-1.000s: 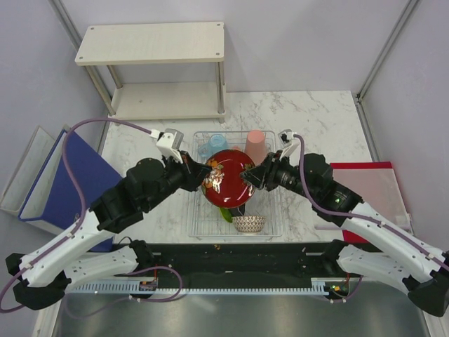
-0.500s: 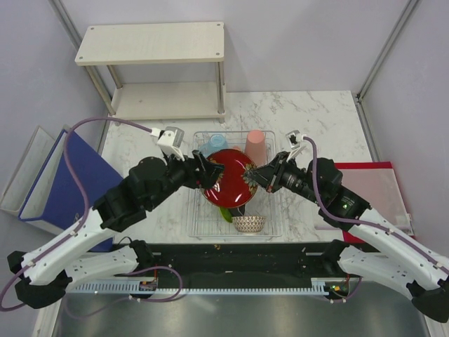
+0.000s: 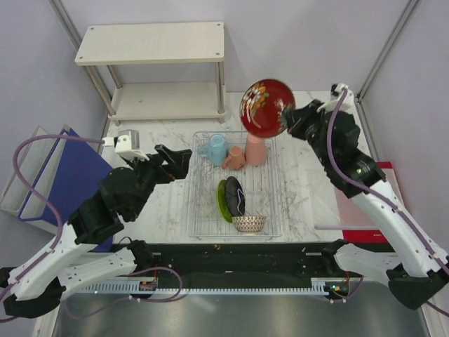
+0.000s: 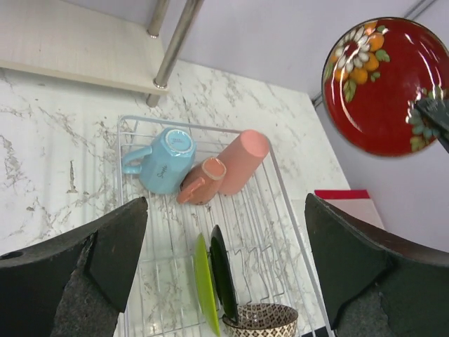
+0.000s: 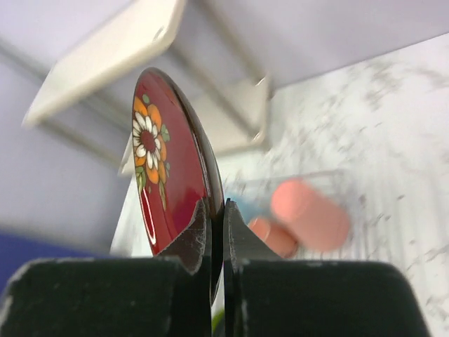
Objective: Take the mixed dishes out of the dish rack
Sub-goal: Place the plate at the center of the board.
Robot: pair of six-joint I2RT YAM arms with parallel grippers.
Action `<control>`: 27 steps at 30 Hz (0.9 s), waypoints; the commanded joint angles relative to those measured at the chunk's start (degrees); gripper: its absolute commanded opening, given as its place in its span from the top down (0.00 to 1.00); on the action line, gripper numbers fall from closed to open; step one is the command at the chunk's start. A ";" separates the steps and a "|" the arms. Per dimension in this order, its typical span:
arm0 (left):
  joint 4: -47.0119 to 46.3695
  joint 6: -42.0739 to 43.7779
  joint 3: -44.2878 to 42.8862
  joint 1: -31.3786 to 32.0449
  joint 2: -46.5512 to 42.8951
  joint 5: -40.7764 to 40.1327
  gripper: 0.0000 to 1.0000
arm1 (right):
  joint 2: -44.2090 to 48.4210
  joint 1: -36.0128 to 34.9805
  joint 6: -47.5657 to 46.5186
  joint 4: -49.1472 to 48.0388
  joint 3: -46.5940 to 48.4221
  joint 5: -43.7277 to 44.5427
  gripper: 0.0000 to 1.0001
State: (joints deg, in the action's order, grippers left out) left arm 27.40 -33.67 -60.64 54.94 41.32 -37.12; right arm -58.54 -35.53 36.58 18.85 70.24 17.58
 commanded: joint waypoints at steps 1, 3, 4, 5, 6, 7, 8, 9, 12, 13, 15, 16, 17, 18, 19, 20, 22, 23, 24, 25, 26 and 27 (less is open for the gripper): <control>0.55 -2.02 1.67 -0.09 -2.47 -2.44 0.01 | -10.93 17.09 7.26 -2.07 9.73 0.37 1.00; 0.90 -1.75 2.02 -0.09 -2.56 -1.03 0.01 | -16.14 23.37 14.11 -2.06 13.42 -3.59 1.00; 1.08 -1.40 2.19 -0.09 -2.47 0.11 0.01 | -21.12 28.36 15.88 -2.24 14.39 -6.39 1.00; 1.34 -1.22 2.37 -0.09 -2.47 0.56 0.01 | -23.43 30.32 17.81 -2.07 15.88 -6.68 1.00; 1.26 -0.96 2.89 -0.09 -2.39 1.08 0.01 | -25.63 32.00 19.83 -2.06 16.50 -6.77 1.00; 1.34 -0.61 3.16 -0.09 -2.21 1.70 0.01 | -29.92 34.45 19.94 -2.15 17.29 -6.08 1.00; 1.26 -0.43 3.34 -0.09 -2.12 1.88 0.02 | -32.05 35.17 19.68 -2.07 19.13 -5.55 1.00; 1.25 -0.26 3.86 -0.09 -1.86 2.05 0.02 | -33.81 36.74 19.15 -2.06 19.84 -5.19 1.00; 1.17 0.36 4.83 -0.09 -1.42 1.88 0.02 | -39.18 40.18 17.91 -3.55 19.94 -3.70 1.00; 1.25 0.45 5.01 -0.09 -1.24 1.62 0.02 | -40.58 41.75 17.31 -6.52 19.16 -3.87 1.00; 0.64 0.62 5.71 -0.09 -0.02 1.70 0.02 | -41.65 43.17 17.30 -12.75 15.47 -5.53 1.00; 0.47 0.97 5.80 -0.09 0.68 2.14 0.02 | -43.22 44.74 18.00 -13.83 14.76 -6.59 1.00; 0.20 1.15 5.89 -0.09 1.91 2.32 0.02 | -44.36 45.54 18.35 -14.54 14.40 -7.55 1.00; 0.11 1.41 5.89 -0.09 2.88 2.84 0.02 | -46.90 47.11 18.44 -16.02 14.40 -11.13 1.00; 0.03 1.59 5.97 -0.09 3.50 3.02 0.02 | -48.23 47.91 18.70 -17.17 14.14 -13.17 1.00; 0.02 1.68 6.06 -0.09 4.81 3.20 0.02 | -49.37 48.62 19.14 -18.49 13.70 -16.67 1.00; 0.03 2.03 6.15 -0.09 5.70 3.46 0.01 | -51.31 50.29 20.28 -24.19 10.99 -17.50 0.99; -0.24 2.20 6.32 -0.09 6.31 3.55 0.02 | -51.75 50.56 20.37 -26.39 10.28 -19.06 1.00; -0.85 2.64 6.50 -0.01 6.40 3.64 0.01 | -53.06 51.08 20.38 -28.67 10.01 -20.21 1.00; -1.29 2.91 6.76 -0.18 6.49 3.72 0.01 | -54.03 51.26 19.94 -29.30 10.88 -20.92 1.00; -1.82 3.26 7.37 -0.18 6.40 3.90 0.01 | -55.26 51.43 18.98 -29.40 11.67 -21.53 1.00; -2.26 3.70 7.64 -0.18 6.40 4.25 0.01 | -57.54 51.70 18.62 -29.22 12.37 -22.58 1.00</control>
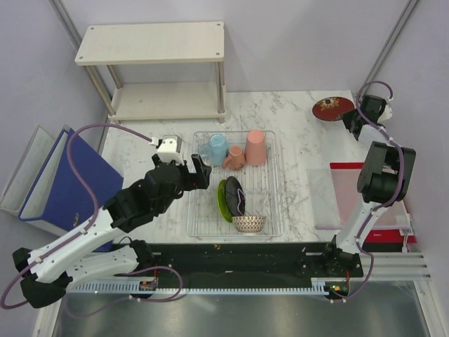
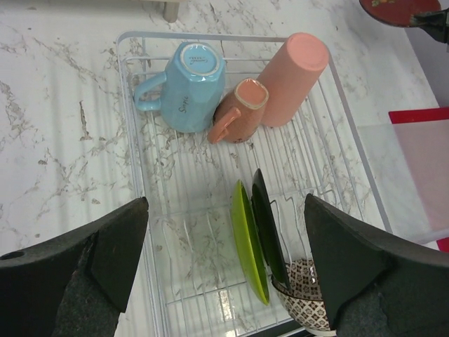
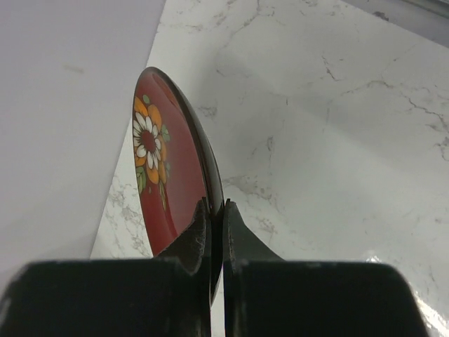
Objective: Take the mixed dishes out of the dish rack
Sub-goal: Place the plate at the center of the board.
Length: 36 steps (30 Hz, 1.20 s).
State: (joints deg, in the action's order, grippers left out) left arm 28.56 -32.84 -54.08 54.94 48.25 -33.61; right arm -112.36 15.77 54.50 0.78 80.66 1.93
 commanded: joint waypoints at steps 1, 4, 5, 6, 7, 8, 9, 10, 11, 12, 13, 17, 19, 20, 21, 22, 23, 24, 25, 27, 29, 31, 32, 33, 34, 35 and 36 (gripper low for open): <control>-3.94 2.96 1.35 -0.18 -0.52 0.82 0.01 | -4.70 0.58 0.61 -11.15 3.00 -7.21 1.00; -4.39 2.78 2.14 -0.18 -0.35 1.26 0.01 | -8.84 0.84 0.87 -11.15 5.19 -8.35 1.00; -4.47 2.78 2.32 -0.27 -0.09 1.35 0.01 | -9.80 0.84 0.87 -11.06 5.82 -8.61 1.00; -4.47 2.61 2.32 -0.27 0.00 1.61 0.01 | -11.55 0.84 0.87 -10.45 6.52 -8.70 1.00; -4.47 2.61 2.32 -0.27 0.44 1.61 0.01 | -12.27 0.84 0.87 -10.36 7.48 -8.70 1.00; -4.56 2.61 2.40 -0.27 0.70 1.61 0.01 | -13.06 0.93 0.78 -10.18 8.01 -8.61 1.00; -4.47 2.61 2.41 -0.27 0.88 1.61 0.01 | -14.46 0.84 0.52 -9.48 8.63 -8.70 1.00; -4.47 2.61 2.23 -0.27 1.40 1.61 0.01 | -15.08 0.84 0.26 -9.22 9.68 -8.88 1.00; -4.47 2.61 2.06 -0.27 1.76 1.53 0.01 | -15.61 0.84 0.17 -8.60 10.21 -8.79 1.00; -4.47 2.61 2.05 -0.27 2.02 1.61 0.01 | -16.66 0.93 0.08 -8.16 10.74 -8.88 1.00; -4.47 2.61 1.88 -0.36 2.37 1.61 0.01 | -17.19 0.84 -0.27 -7.46 11.96 -9.05 0.90; -4.47 2.52 1.44 -0.36 2.99 1.70 0.01 | -18.43 0.93 -1.06 -4.91 12.50 -9.49 0.66; -4.47 2.34 1.26 -0.36 2.99 2.14 0.01 | -17.64 0.93 -1.24 -4.91 11.10 -9.14 0.61; -4.56 2.25 1.35 -0.36 2.73 2.31 0.01 | -17.29 1.02 -1.24 -4.91 10.75 -9.05 0.59; -4.30 2.17 1.44 -0.36 2.38 2.66 0.01 | -16.59 1.02 -1.24 -4.82 10.40 -9.14 0.58; -4.21 2.08 1.61 -0.36 2.20 2.75 0.01 | -16.14 1.10 -1.24 -4.73 9.78 -9.23 0.56; -4.12 1.90 1.70 -0.36 1.85 2.76 0.01 | -15.62 1.02 -1.50 -4.56 9.43 -9.14 0.55; -3.86 1.55 1.88 -0.36 0.98 2.84 0.01 | -14.48 1.10 -1.42 -4.47 8.99 -9.05 0.54; -3.60 1.46 2.23 -0.36 0.53 2.84 0.01 | -13.77 1.11 -1.24 -4.29 7.94 -8.88 0.50; -3.33 1.38 2.58 -0.27 -1.04 2.49 0.01 | -11.05 1.11 -0.01 -4.20 6.27 -9.05 0.46; -2.98 1.37 3.28 -0.36 -2.10 1.97 0.01 | -8.07 1.02 1.39 -4.12 3.81 -9.49 0.39; -2.89 1.81 3.55 -0.36 -3.42 2.31 0.00 | -5.96 1.02 2.18 -3.59 1.35 -10.46 0.34; -2.89 2.34 3.55 -0.36 -3.86 2.49 0.01 | -3.51 1.02 2.62 -3.33 0.38 -10.72 0.33; -2.89 2.43 3.72 -0.36 -4.47 2.40 0.00 | -2.09 0.93 2.89 -3.32 -2.06 -10.98 0.33; -2.81 2.60 3.90 -0.36 -4.74 2.49 0.01 | -0.60 0.84 2.98 -2.89 -3.22 -11.34 0.32; -2.80 2.69 3.90 -0.36 -4.92 2.32 0.01 | 2.72 0.49 2.98 -2.62 -4.54 -11.51 0.32; -2.80 2.69 4.07 -0.36 -5.09 2.23 0.00 | 4.58 0.23 2.98 -2.27 -7.33 -11.51 0.31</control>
State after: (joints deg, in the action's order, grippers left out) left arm 26.65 -31.79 -50.72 54.72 44.14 -30.94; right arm -117.34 16.62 56.05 -1.65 78.39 -8.14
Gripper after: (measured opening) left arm 0.993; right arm 0.678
